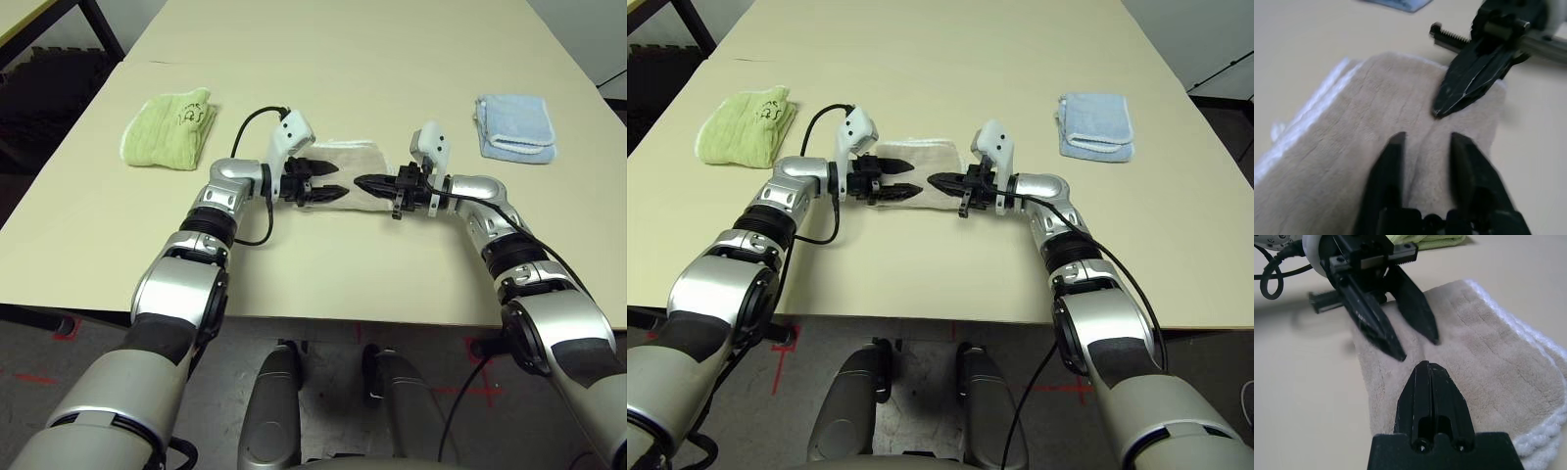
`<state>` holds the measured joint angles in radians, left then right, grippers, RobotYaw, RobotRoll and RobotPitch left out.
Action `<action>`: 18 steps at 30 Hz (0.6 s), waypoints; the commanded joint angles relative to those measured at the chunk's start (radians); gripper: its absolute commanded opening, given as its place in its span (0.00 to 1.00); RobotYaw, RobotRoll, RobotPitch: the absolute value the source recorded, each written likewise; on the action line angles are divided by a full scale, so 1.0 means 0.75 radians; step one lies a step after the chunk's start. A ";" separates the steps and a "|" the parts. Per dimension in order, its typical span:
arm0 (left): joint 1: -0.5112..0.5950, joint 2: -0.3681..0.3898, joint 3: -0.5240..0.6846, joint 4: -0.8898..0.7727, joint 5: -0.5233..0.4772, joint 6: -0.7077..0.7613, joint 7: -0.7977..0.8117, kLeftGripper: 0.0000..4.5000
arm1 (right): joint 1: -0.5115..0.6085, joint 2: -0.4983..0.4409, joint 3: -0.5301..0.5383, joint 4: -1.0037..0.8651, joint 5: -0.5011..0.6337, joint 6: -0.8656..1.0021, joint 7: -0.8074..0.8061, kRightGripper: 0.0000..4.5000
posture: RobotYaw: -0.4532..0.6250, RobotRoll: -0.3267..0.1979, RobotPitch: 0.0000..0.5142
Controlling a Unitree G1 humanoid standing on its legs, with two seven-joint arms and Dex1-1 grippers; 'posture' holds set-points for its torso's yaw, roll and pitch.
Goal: Fold the towel and set it aside.
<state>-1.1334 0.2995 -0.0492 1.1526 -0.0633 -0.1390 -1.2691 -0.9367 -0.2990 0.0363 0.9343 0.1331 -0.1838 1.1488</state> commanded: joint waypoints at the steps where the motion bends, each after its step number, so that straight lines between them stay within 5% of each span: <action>1: -0.018 -0.013 0.044 -0.040 -0.062 -0.015 -0.091 0.08 | -0.008 -0.013 0.004 0.019 -0.013 -0.014 0.013 0.00 | 0.51 0.62 0.37; 2: -0.021 -0.015 0.049 -0.049 -0.068 -0.017 -0.109 0.01 | -0.008 -0.013 0.004 0.019 -0.013 -0.014 0.014 0.00 | 0.51 0.62 0.37; 18: 0.033 -0.006 0.031 0.029 0.020 -0.100 0.003 0.01 | -0.043 0.043 -0.013 0.015 0.017 -0.012 0.021 0.00 | 0.50 0.62 0.39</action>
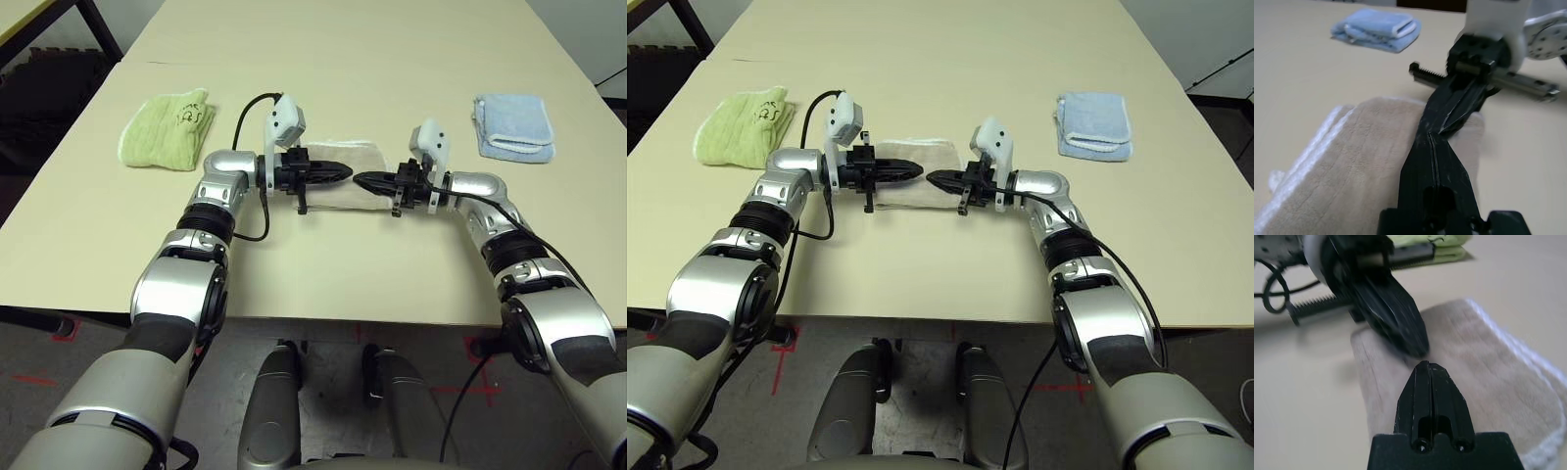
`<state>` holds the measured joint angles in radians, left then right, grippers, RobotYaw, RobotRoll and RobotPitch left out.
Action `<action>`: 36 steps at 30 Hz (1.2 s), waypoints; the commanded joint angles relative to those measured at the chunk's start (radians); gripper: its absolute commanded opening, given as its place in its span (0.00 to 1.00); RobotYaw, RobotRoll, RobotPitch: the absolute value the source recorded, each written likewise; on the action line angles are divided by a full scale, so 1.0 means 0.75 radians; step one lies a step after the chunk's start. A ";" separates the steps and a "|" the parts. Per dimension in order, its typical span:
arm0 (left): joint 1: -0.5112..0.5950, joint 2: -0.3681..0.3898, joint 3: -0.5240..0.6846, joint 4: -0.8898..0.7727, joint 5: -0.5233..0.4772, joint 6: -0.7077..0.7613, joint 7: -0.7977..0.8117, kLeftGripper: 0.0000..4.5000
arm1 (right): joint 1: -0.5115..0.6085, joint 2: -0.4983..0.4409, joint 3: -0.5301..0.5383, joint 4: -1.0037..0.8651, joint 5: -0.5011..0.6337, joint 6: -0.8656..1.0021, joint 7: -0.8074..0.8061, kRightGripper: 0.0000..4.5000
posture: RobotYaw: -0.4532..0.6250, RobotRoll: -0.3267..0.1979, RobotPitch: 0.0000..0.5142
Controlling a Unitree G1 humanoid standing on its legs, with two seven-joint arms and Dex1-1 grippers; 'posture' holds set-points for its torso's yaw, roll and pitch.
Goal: Fold the towel and set it aside.
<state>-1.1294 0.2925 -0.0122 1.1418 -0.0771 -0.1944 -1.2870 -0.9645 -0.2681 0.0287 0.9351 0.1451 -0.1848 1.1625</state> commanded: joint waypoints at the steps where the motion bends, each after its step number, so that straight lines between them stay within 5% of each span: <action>1: 0.031 0.007 -0.024 0.054 0.047 -0.035 0.032 0.01 | -0.008 0.002 0.002 0.026 -0.010 -0.015 -0.004 0.00 | 0.50 0.62 0.39; 15: 0.061 0.078 -0.103 0.157 0.214 -0.061 0.236 0.01 | 0.000 -0.023 0.073 0.280 -0.183 -0.071 -0.140 0.00 | 0.49 0.62 0.39; 28: -0.111 0.136 0.037 0.123 0.088 -0.005 0.186 0.01 | -0.148 -0.088 -0.080 0.201 -0.021 -0.065 -0.053 0.00 | 0.50 0.62 0.37; 36: -0.115 0.086 0.084 0.125 0.066 0.035 0.293 0.01 | -0.228 0.012 -0.083 0.307 -0.094 -0.090 -0.338 0.00 | 0.51 0.62 0.38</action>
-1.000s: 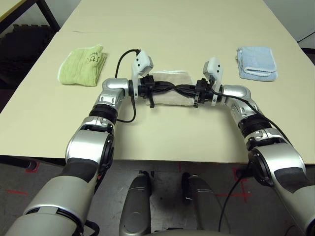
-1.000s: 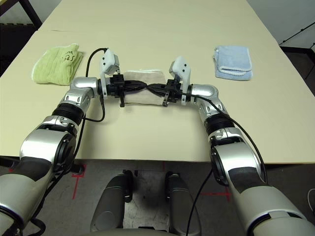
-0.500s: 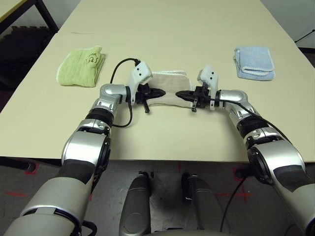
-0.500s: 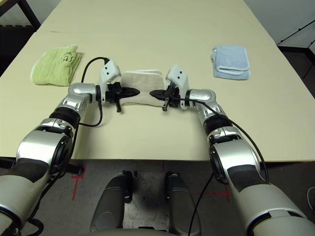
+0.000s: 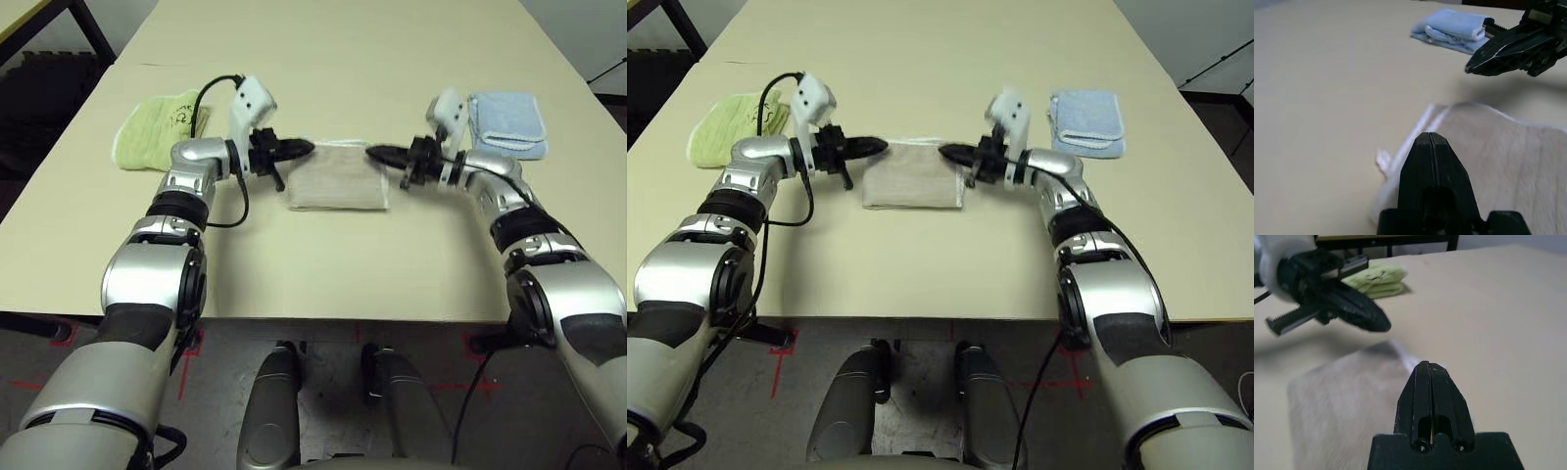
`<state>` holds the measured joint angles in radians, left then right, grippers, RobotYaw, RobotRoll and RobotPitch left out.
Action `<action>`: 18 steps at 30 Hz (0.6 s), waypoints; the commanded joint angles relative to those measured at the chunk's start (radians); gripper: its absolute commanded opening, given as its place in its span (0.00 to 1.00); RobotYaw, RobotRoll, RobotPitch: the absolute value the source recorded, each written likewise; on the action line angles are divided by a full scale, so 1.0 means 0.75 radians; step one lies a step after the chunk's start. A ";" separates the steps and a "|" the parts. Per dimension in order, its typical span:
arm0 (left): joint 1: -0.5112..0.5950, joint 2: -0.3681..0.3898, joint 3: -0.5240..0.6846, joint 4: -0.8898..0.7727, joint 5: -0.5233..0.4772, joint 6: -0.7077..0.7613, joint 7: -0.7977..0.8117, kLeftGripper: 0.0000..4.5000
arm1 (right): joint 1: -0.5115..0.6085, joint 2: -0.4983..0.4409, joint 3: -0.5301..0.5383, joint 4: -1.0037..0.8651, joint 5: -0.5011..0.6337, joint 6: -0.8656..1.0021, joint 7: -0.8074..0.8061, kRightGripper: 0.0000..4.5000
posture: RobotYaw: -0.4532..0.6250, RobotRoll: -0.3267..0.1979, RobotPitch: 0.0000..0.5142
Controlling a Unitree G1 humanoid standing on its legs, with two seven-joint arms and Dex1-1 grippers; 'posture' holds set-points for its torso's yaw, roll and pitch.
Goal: Fold the towel and set it aside.
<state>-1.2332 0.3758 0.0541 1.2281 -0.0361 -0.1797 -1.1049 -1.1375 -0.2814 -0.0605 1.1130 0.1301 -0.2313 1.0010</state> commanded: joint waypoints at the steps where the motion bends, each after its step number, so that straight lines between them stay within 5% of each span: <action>1: 0.026 -0.034 -0.003 0.010 0.011 0.014 0.071 0.01 | 0.000 0.039 0.048 0.087 -0.096 -0.036 -0.160 0.00 | 0.51 0.62 0.38; 13: 0.104 -0.055 -0.037 0.001 0.028 0.054 0.083 0.01 | -0.020 0.103 0.068 0.170 -0.184 -0.019 -0.347 0.00 | 0.52 0.62 0.40; 18: 0.118 -0.083 -0.022 0.045 0.041 0.073 0.312 0.01 | 0.009 0.132 0.076 0.195 -0.214 -0.001 -0.414 0.00 | 0.51 0.62 0.41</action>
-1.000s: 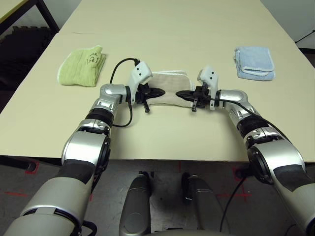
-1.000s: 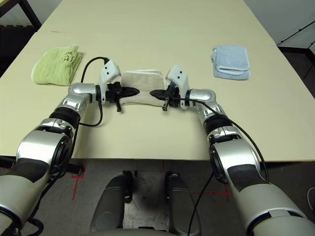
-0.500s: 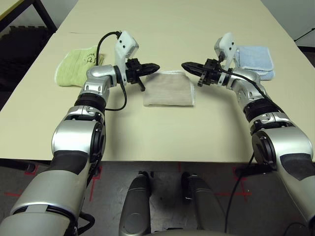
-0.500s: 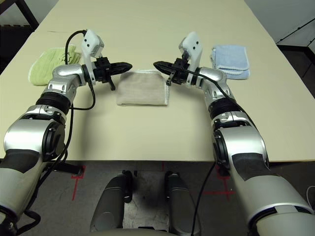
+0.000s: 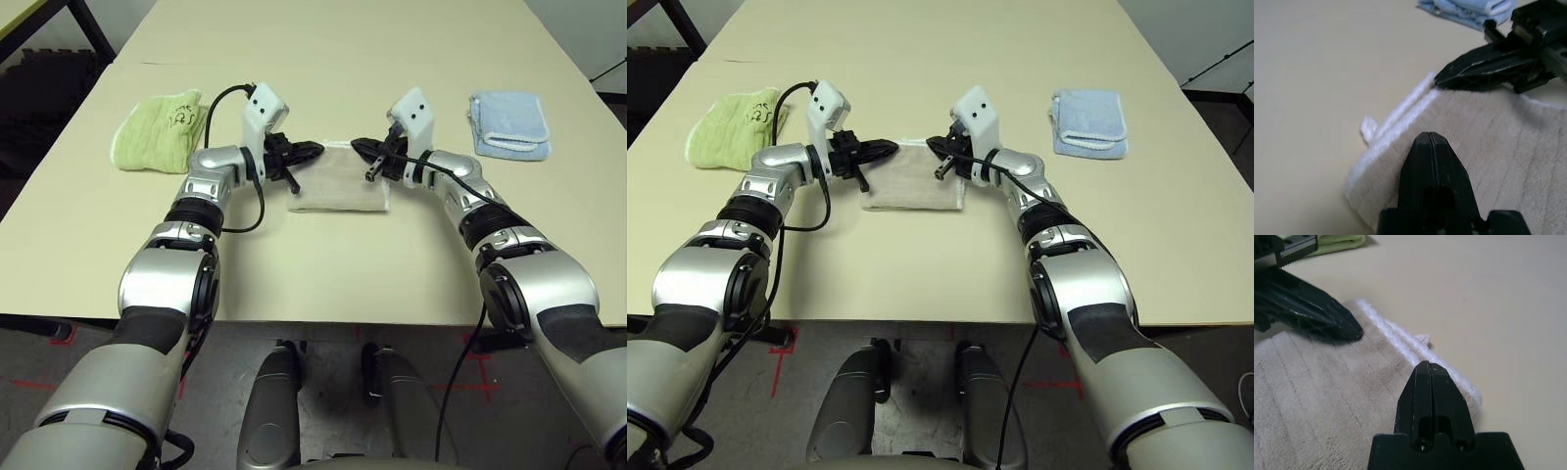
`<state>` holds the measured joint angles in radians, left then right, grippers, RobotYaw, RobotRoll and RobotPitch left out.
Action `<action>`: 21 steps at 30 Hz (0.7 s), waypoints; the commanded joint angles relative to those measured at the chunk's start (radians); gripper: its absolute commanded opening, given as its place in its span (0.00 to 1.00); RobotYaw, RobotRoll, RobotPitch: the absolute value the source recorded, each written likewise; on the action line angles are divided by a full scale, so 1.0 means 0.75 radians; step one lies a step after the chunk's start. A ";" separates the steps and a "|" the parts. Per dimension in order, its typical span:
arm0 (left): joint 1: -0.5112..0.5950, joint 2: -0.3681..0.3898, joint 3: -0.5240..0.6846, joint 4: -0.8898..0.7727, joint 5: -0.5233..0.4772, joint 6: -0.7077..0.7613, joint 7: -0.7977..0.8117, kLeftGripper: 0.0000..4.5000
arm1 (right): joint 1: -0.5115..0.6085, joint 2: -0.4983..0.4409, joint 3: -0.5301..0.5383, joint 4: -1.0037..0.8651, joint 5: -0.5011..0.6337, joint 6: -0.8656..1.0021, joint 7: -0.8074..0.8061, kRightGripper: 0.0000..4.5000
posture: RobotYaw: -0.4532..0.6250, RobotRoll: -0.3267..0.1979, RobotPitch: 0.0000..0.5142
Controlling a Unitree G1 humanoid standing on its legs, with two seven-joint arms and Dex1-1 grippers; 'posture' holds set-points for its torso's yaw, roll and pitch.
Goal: Fold the towel and set it aside.
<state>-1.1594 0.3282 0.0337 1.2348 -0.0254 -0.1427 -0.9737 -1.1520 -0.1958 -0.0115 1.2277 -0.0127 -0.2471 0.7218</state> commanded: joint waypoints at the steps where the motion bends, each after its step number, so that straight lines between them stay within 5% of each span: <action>1: 0.019 -0.025 0.010 0.045 0.028 0.030 0.189 0.01 | 0.033 0.023 0.011 0.047 -0.029 0.025 -0.056 0.00 | 0.51 0.62 0.41; 6: 0.035 -0.049 -0.004 0.076 0.060 0.069 0.358 0.01 | 0.062 0.044 0.022 0.080 -0.068 0.064 -0.163 0.00 | 0.51 0.62 0.41; 13: 0.027 -0.027 -0.015 0.072 0.075 0.070 0.320 0.01 | 0.042 0.013 -0.021 0.075 -0.040 0.068 -0.136 0.00 | 0.50 0.62 0.41; 21: -0.083 0.029 0.059 0.024 -0.022 0.008 0.074 0.01 | -0.092 -0.074 -0.208 0.021 0.178 0.114 0.221 0.00 | 0.50 0.62 0.42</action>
<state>-1.2006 0.3405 0.0635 1.2689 -0.0185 -0.1129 -0.8459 -1.2151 -0.2376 -0.1421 1.2567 0.0802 -0.1818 0.8139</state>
